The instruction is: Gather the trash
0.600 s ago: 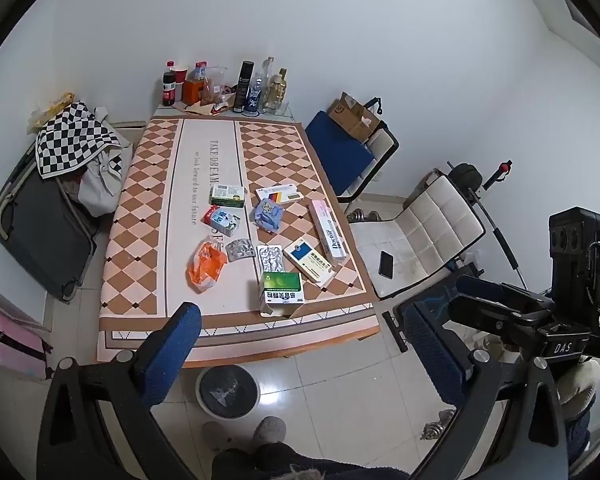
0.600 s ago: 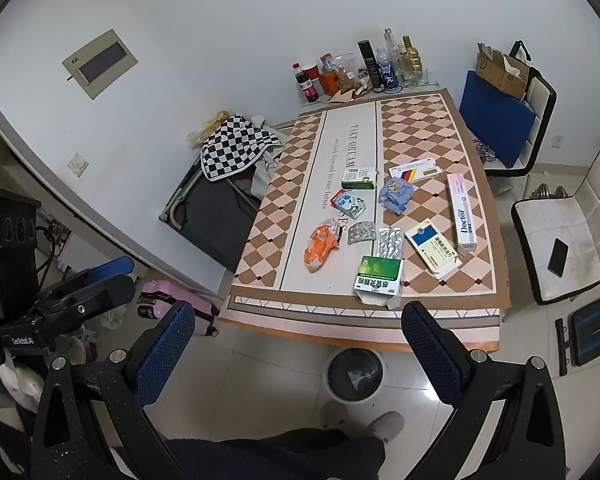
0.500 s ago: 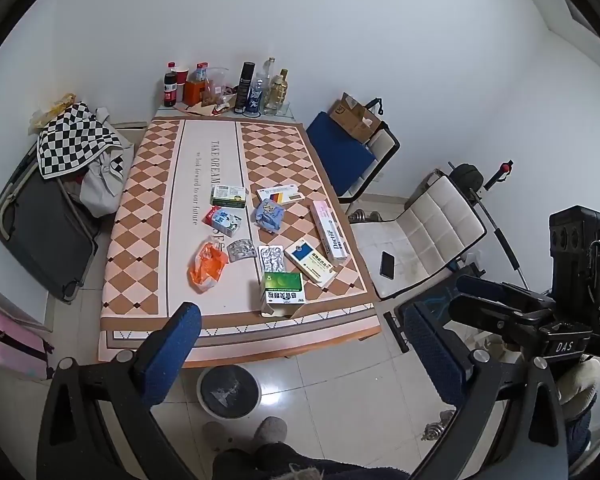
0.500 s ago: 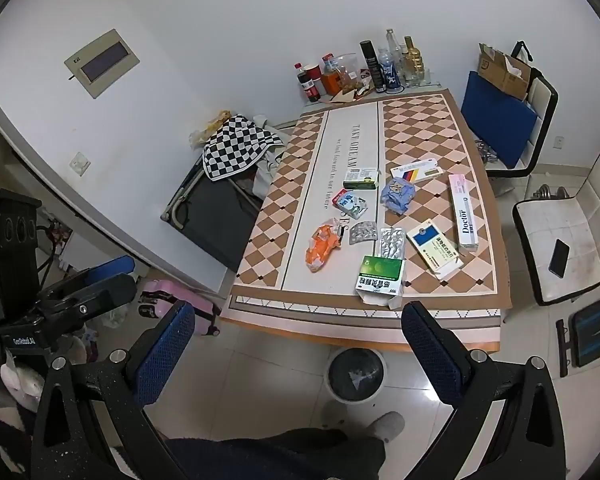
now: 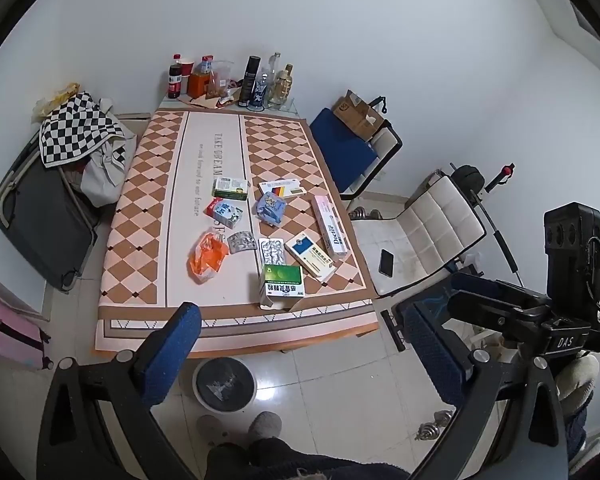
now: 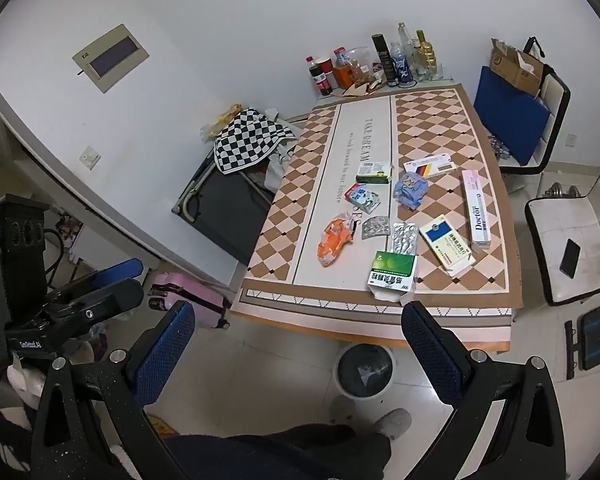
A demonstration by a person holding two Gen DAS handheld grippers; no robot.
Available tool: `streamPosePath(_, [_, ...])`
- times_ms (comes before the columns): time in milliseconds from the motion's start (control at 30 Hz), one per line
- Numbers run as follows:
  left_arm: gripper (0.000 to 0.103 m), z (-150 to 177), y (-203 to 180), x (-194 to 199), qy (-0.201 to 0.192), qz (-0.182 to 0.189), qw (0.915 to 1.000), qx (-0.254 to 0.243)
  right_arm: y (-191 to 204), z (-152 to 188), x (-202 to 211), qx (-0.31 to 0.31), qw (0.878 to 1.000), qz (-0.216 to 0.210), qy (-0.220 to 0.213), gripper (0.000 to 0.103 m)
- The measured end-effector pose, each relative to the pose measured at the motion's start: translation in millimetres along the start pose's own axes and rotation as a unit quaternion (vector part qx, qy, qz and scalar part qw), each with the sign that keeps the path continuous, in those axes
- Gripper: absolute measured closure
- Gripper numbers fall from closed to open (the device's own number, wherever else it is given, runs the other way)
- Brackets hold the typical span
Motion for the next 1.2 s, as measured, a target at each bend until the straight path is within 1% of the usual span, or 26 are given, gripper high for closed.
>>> streamPosePath(33, [0.0,-1,-5,-5,0.002,-0.002,1.0,0.005,1,0,0,0.0,1.0,-0.002,0.002,0.0])
streamPosePath(233, [0.0,8,-8,-8,0.012,0.006,0.9999,0.009,4,2,-2,0.0,1.0,-0.014,0.012,0.0])
streamPosePath(267, [0.0,2,-8,-10,0.015,0.007,0.9998,0.011,3,2,-3,-0.001,1.0,-0.016,0.014,0.0])
streamPosePath(333, [0.0,2,-9,-11,0.016,0.009,0.9998,0.011,3,3,-3,-0.003,1.0,-0.016,0.016,0.0])
streamPosePath(867, [0.0,-1,-17,-12,0.018,0.013,0.9997,0.012,-2,4,-2,-0.007,1.0,-0.019,0.017,0.0])
streamPosePath(1200, [0.0,-1,-14,-11,0.018,0.013,0.9997,0.013,-5,6,-2,-0.008,1.0,-0.019,0.017,0.0])
Point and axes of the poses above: each gripper's, at about its wrist camera, not at the fingertips, and x roughly against the way its jaws point, y to its left, z to its underside, the point moved 9 cm from there along -x, roughly the way its jaws point, and after that the axes turned 3 degrees about -x, right-handed, at the moved point
